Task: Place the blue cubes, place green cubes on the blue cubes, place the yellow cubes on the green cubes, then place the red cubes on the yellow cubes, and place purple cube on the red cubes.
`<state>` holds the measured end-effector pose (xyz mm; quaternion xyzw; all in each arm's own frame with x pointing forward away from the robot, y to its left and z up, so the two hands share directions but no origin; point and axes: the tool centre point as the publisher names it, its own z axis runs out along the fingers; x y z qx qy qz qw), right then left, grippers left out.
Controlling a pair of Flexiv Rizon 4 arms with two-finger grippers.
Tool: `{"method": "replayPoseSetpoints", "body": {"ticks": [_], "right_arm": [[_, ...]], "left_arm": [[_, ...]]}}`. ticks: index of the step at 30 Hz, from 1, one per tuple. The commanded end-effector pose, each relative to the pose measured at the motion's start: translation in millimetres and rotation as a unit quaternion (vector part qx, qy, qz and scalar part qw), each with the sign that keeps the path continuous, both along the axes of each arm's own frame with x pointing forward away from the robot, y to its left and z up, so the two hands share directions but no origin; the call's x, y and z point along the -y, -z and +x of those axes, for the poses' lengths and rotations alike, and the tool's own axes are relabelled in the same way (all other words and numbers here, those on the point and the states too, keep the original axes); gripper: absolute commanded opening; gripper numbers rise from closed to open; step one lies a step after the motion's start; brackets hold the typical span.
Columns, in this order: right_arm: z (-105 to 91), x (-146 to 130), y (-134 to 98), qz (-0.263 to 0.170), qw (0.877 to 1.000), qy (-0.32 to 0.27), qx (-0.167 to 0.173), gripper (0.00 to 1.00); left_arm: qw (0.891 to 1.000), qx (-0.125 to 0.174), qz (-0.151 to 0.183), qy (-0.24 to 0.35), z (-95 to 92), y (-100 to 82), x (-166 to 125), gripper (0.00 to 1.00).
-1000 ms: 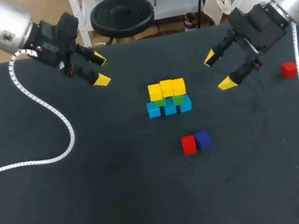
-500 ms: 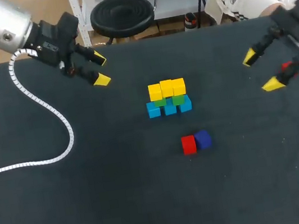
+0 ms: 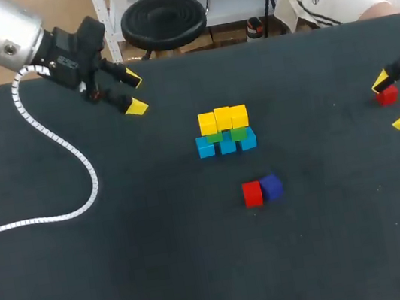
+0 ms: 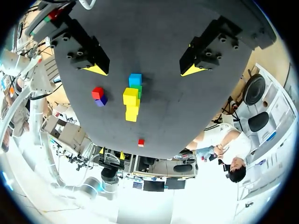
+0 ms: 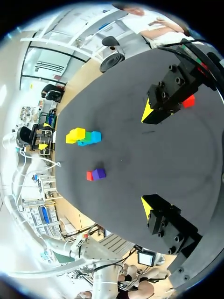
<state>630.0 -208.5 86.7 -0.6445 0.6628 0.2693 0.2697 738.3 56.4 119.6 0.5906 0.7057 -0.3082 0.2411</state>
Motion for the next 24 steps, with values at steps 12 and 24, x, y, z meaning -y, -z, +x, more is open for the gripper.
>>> {"method": "replayPoseSetpoints", "body": {"ticks": [12, 24], "right_arm": [[-1.8, -1, 0, -0.001, 1.0, 0.002, 0.003, 1.0], [46.3, 42, -10, -0.027, 0.988, -0.131, 0.081, 1.0]], "left_arm": [[1.0, 0.0, 0.0, 0.001, 0.5, 0.1, -1, 1.0], [1.0, 0.0, 0.0, 0.001, 0.5, 0.1, -1, 1.0]]}}
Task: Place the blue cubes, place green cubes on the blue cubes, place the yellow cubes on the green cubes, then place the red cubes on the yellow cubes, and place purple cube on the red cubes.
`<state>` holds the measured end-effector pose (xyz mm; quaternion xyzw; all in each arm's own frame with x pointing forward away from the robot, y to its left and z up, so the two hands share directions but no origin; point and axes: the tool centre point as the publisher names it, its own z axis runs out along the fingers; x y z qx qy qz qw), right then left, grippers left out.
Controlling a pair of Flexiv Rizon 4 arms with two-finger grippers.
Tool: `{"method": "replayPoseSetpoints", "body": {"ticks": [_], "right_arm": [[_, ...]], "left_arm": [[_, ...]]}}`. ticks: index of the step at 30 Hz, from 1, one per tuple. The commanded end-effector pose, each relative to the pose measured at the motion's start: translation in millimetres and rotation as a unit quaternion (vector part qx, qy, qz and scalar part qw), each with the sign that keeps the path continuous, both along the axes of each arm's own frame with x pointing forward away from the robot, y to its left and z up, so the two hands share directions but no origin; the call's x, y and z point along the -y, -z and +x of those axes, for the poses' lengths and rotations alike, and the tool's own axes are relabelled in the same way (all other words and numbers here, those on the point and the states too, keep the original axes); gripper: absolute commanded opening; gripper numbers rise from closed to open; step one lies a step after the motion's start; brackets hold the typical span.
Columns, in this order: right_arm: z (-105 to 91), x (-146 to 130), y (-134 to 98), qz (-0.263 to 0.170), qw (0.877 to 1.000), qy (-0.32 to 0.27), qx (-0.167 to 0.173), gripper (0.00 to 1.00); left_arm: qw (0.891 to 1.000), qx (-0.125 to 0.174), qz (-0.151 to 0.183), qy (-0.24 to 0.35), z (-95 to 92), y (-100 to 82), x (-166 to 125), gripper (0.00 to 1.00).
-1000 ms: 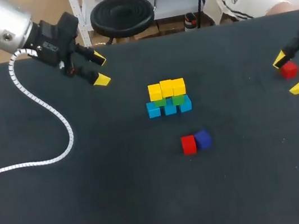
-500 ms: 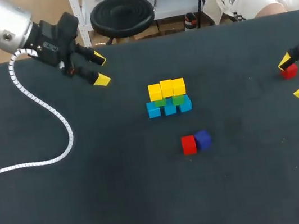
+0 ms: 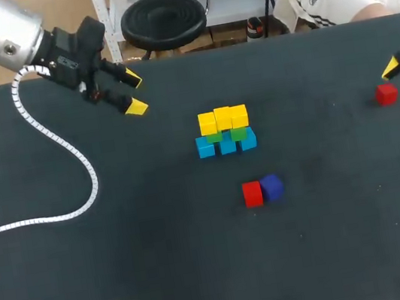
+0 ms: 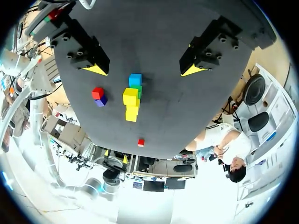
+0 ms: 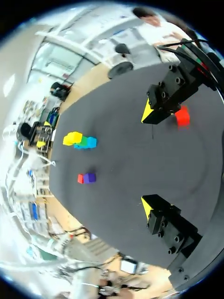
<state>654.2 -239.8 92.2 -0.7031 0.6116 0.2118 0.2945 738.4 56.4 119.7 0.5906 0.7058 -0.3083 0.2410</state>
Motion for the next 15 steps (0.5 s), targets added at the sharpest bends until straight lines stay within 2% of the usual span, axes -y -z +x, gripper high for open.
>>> {"method": "replayPoseSetpoints", "body": {"ticks": [1, 3, 7, 10, 15], "right_arm": [[26.9, 15, -6, -0.011, 0.996, -0.083, 0.0, 1.0], [34.4, 22, -6, -0.007, 0.996, -0.094, 0.001, 1.0], [42.5, 36, 0, -0.022, 0.997, -0.071, -0.003, 1.0], [38.6, 43, 11, -0.054, 0.997, -0.051, -0.031, 1.0], [25.5, 53, 24, -0.052, 0.997, -0.031, -0.048, 1.0]], "left_arm": [[1.0, 0.0, 0.0, 0.001, 0.4, 0.1, -1, 1.0], [1.0, 0.0, 0.0, 0.001, 0.4, 0.1, -1, 1.0], [1.0, 0.0, 0.0, 0.001, 0.4, 0.1, -1, 1.0], [1.0, 0.0, 0.0, 0.001, 0.4, 0.1, -1, 1.0], [1.0, 0.0, 0.0, 0.001, 0.4, 0.1, -1, 1.0]]}}
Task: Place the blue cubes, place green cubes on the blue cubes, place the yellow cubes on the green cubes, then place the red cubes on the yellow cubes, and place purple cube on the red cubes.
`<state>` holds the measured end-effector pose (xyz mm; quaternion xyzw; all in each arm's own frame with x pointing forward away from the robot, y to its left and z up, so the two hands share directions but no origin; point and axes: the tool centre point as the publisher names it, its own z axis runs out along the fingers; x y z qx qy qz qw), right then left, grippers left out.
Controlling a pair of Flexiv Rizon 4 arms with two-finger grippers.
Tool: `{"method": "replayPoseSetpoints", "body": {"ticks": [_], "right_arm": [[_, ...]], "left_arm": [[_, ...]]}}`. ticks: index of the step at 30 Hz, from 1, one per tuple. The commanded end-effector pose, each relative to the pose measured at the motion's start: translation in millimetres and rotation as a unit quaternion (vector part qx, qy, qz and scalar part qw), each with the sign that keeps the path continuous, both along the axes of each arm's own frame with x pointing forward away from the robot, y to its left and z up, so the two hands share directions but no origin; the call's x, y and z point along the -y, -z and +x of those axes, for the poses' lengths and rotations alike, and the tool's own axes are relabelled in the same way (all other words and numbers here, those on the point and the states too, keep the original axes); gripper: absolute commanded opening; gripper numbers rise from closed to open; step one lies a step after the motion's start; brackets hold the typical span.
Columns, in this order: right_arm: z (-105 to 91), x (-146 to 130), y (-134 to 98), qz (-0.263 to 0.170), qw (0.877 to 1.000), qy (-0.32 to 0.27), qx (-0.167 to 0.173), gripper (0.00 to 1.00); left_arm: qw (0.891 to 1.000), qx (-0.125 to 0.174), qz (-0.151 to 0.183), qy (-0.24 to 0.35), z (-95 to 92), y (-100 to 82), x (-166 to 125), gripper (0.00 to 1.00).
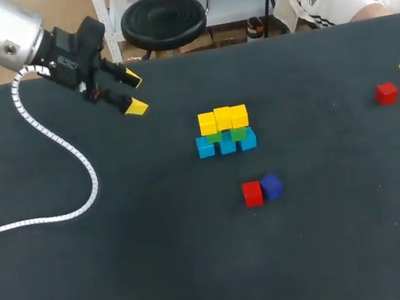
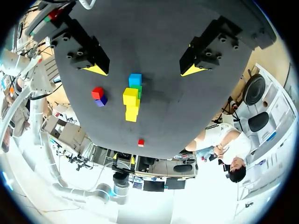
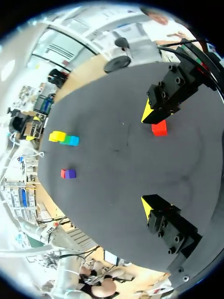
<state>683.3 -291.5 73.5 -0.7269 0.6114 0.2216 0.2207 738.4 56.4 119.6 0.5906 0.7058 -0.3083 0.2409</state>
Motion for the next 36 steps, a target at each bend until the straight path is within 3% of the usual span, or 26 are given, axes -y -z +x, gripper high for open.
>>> {"method": "replayPoseSetpoints", "body": {"ticks": [1, 9, 18, 28, 36], "right_arm": [[-4.8, 2, 8, 0.001, 1.0, 0.006, -0.001, 1.0], [-0.6, 6, 31, 0.002, 1.0, 0.007, 0.004, 1.0], [25.0, 5, 40, 0.018, 1.0, -0.002, 0.02, 1.0], [53.3, 2, 38, 0.054, 0.998, -0.024, 0.011, 1.0], [49.3, -7, 45, 0.052, 0.998, -0.017, -0.013, 1.0]], "left_arm": [[1.0, 0.001, 0.0, 0.001, 0.4, 0.1, -1, 1.0], [1.0, 0.001, 0.0, 0.001, 0.4, 0.1, -1, 1.0], [1.0, 0.001, 0.0, 0.001, 0.4, 0.1, -1, 1.0], [1.0, 0.001, 0.0, 0.001, 0.4, 0.1, -1, 1.0], [1.0, 0.001, 0.0, 0.001, 0.4, 0.1, -1, 1.0]]}}
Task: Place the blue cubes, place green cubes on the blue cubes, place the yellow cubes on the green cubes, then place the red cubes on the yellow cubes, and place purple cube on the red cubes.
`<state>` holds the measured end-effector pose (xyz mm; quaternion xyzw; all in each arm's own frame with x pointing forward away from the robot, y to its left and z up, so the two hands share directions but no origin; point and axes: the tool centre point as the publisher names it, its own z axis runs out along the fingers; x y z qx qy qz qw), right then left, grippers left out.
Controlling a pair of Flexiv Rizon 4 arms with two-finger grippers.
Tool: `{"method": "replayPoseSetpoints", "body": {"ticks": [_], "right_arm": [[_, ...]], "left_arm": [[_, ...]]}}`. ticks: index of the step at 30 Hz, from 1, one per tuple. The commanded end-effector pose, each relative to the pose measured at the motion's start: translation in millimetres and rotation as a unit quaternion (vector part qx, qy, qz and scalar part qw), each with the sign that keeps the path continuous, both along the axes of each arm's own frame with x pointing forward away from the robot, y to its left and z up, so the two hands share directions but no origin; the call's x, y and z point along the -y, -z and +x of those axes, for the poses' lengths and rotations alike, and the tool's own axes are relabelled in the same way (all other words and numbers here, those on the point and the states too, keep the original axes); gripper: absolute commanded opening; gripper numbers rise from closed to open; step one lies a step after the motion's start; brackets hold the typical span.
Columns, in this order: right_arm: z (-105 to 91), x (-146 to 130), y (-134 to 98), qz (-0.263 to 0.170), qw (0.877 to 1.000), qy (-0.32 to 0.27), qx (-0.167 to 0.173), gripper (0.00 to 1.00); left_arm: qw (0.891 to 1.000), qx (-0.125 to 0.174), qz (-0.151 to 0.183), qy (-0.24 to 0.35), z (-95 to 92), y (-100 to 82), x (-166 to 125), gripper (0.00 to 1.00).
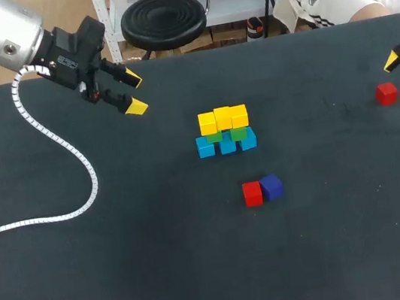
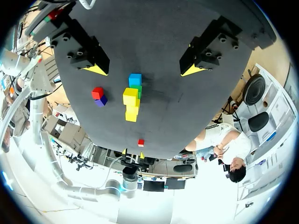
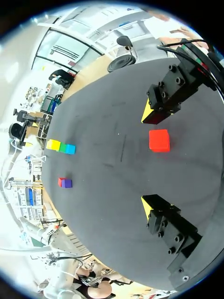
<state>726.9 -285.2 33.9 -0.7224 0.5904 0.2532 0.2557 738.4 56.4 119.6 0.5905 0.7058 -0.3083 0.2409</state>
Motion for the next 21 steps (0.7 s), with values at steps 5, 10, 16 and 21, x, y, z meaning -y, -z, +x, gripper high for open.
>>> {"method": "replayPoseSetpoints", "body": {"ticks": [5, 10, 16, 21], "right_arm": [[0.5, -0.1, 8.3, 0.001, 1.0, 0.007, -0.016, 1.0], [1.6, 1.2, 11.1, -0.003, 1.0, 0.009, -0.016, 1.0], [0.3, -4.3, 11.9, -0.011, 1.0, 0.006, -0.022, 0.88], [0.6, -6.6, 13.6, -0.009, 1.0, 0.006, -0.027, 0.64]], "left_arm": [[1.0, 0.001, 0.0, 0.001, 0.4, 0.1, -0.7, 1.0], [1.0, 0.001, 0.0, 0.001, 0.4, 0.1, -0.7, 1.0], [1.0, 0.001, 0.0, 0.001, 0.4, 0.1, -0.7, 1.0], [1.0, 0.001, 0.0, 0.001, 0.4, 0.1, -0.7, 1.0]]}}
